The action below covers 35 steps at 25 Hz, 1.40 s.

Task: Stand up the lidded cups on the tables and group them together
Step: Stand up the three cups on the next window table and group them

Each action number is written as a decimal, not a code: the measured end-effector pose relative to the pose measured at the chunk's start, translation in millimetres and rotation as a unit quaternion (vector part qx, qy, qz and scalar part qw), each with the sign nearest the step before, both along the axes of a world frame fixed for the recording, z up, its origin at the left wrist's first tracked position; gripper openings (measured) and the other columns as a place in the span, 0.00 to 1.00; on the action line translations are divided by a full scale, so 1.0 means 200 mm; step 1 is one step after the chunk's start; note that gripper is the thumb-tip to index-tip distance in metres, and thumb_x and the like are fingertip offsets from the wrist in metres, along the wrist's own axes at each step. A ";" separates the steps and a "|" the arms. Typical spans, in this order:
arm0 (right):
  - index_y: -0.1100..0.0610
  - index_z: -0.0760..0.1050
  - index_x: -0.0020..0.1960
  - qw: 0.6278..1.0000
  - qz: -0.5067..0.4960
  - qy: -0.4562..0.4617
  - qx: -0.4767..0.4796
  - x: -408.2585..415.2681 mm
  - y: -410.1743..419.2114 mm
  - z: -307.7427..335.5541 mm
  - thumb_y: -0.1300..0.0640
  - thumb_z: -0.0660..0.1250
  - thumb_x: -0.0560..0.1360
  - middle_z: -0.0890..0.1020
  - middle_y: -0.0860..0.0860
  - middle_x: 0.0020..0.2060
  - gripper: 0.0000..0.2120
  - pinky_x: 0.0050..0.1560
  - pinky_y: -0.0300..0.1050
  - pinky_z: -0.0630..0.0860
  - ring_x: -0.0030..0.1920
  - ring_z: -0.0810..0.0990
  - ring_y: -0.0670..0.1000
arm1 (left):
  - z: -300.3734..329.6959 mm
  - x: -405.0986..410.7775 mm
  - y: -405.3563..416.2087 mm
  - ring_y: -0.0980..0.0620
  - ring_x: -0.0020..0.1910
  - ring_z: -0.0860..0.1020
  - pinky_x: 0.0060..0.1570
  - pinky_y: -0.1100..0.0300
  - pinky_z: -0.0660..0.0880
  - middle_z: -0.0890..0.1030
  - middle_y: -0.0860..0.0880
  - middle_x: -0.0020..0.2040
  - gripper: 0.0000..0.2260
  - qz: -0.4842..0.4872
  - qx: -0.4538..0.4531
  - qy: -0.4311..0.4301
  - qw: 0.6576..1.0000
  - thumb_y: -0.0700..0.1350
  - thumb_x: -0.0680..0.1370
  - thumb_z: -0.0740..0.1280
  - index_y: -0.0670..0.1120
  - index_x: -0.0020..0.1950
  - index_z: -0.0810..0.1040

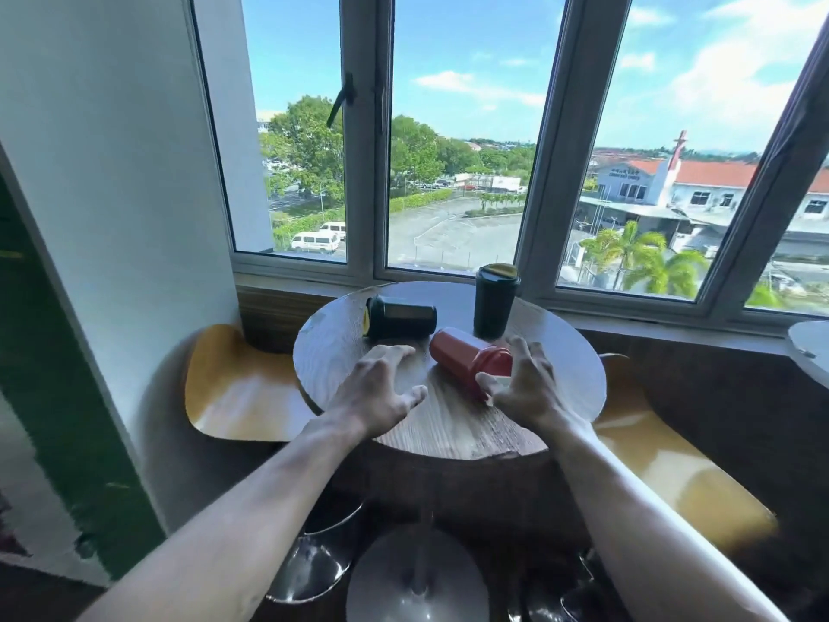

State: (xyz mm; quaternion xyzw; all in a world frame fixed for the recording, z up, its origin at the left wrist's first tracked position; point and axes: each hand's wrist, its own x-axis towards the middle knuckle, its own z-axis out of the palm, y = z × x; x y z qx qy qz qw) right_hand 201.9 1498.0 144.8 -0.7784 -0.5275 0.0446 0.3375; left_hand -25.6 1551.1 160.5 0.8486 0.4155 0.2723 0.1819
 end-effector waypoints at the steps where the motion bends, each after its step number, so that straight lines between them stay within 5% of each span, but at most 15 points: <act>1: 0.52 0.63 0.70 1.000 0.003 0.004 -0.008 0.02 0.03 -0.01 0.45 0.75 0.67 0.70 0.58 0.62 0.37 0.61 0.57 0.73 0.61 0.72 0.60 | 0.01 0.04 0.02 0.48 0.68 0.70 0.62 0.56 0.68 0.69 0.48 0.71 0.29 -0.006 0.001 0.008 1.000 0.56 0.74 0.69 0.50 0.73 0.65; 6: 0.45 0.59 0.71 0.999 0.016 0.022 -0.045 0.08 0.13 -0.05 0.34 0.72 0.64 0.69 0.54 0.64 0.42 0.60 0.58 0.74 0.62 0.72 0.56 | 0.03 0.12 0.28 0.48 0.68 0.69 0.64 0.55 0.68 0.67 0.48 0.72 0.30 -0.014 0.006 0.043 0.999 0.56 0.74 0.69 0.50 0.73 0.64; 14: 0.39 0.60 0.69 0.995 0.007 0.043 -0.086 0.03 0.20 -0.02 0.33 0.71 0.63 0.76 0.50 0.58 0.38 0.54 0.49 0.74 0.52 0.78 0.49 | 0.05 0.06 0.84 0.43 0.70 0.66 0.65 0.48 0.66 0.64 0.46 0.73 0.32 0.006 0.005 0.056 0.998 0.55 0.75 0.68 0.49 0.74 0.60; 19: 0.39 0.63 0.68 0.986 -0.057 0.143 -0.058 -0.06 0.19 0.02 0.44 0.77 0.63 0.82 0.48 0.39 0.38 0.47 0.47 0.77 0.36 0.81 0.42 | -0.02 0.04 1.14 0.41 0.71 0.65 0.67 0.49 0.63 0.64 0.42 0.73 0.38 -0.020 -0.061 0.015 0.998 0.56 0.73 0.71 0.50 0.76 0.54; 22: 0.42 0.64 0.67 0.979 -0.100 0.180 -0.010 -0.12 0.20 0.04 0.42 0.78 0.58 0.80 0.48 0.43 0.41 0.48 0.52 0.80 0.39 0.82 0.46 | -0.10 0.03 1.26 0.41 0.69 0.67 0.68 0.46 0.63 0.67 0.43 0.72 0.43 -0.055 -0.124 0.030 0.990 0.62 0.68 0.72 0.51 0.75 0.54; 25: 0.43 0.67 0.64 0.987 -0.128 0.098 -0.002 -0.16 0.24 0.20 0.45 0.77 0.63 0.75 0.39 0.45 0.33 0.42 0.30 0.70 0.43 0.76 0.39 | -0.14 0.02 1.31 0.43 0.65 0.72 0.66 0.47 0.67 0.72 0.45 0.69 0.46 -0.085 -0.155 0.023 0.984 0.67 0.63 0.73 0.54 0.74 0.56; 31: 0.46 0.69 0.67 0.984 -0.154 -0.066 -0.068 -0.19 0.42 0.36 0.35 0.70 0.65 0.76 0.48 0.59 0.34 0.52 0.45 0.67 0.56 0.72 0.51 | -0.15 0.04 1.37 0.46 0.61 0.75 0.64 0.47 0.71 0.74 0.47 0.66 0.49 -0.105 -0.179 -0.008 0.978 0.68 0.56 0.75 0.57 0.72 0.59; 35: 0.47 0.65 0.72 0.978 -0.133 -0.093 -0.127 -0.16 0.44 0.39 0.27 0.66 0.64 0.74 0.50 0.66 0.42 0.59 0.51 0.70 0.64 0.72 0.54 | -0.20 0.05 1.38 0.47 0.64 0.73 0.66 0.52 0.68 0.73 0.47 0.68 0.48 -0.117 -0.160 -0.023 0.980 0.58 0.61 0.79 0.57 0.74 0.56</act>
